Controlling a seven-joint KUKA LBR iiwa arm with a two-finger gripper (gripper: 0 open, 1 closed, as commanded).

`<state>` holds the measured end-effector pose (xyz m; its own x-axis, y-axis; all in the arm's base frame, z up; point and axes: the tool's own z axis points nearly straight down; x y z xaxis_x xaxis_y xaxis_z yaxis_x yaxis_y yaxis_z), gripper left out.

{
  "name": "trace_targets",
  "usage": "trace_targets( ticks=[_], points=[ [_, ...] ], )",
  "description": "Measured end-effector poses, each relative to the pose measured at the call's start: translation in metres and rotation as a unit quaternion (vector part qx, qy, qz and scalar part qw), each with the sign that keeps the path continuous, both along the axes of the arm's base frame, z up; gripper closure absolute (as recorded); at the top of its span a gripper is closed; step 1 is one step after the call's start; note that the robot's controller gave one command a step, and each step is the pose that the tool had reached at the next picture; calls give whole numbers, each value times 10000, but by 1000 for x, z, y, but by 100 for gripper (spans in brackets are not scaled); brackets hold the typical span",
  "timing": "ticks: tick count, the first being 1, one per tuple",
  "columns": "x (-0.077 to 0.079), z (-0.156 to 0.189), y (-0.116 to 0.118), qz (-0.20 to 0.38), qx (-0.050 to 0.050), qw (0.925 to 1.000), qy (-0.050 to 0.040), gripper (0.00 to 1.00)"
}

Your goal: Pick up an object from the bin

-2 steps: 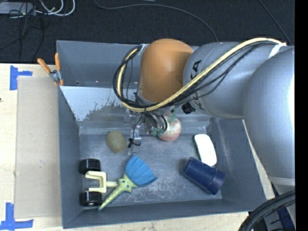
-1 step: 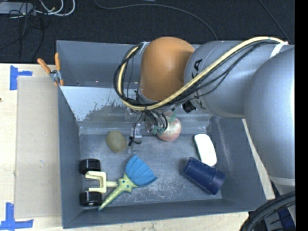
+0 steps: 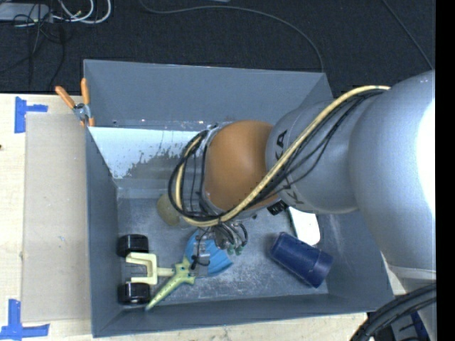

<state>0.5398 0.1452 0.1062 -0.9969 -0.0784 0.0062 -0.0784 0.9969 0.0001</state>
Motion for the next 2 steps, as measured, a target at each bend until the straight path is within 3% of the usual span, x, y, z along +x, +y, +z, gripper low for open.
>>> trace_targets(
  ticks=[1,2],
  points=[
    [-35,1,2,1460,4,9893,9,0],
    [-43,1,18,1355,6,9908,17,0]
  ],
)
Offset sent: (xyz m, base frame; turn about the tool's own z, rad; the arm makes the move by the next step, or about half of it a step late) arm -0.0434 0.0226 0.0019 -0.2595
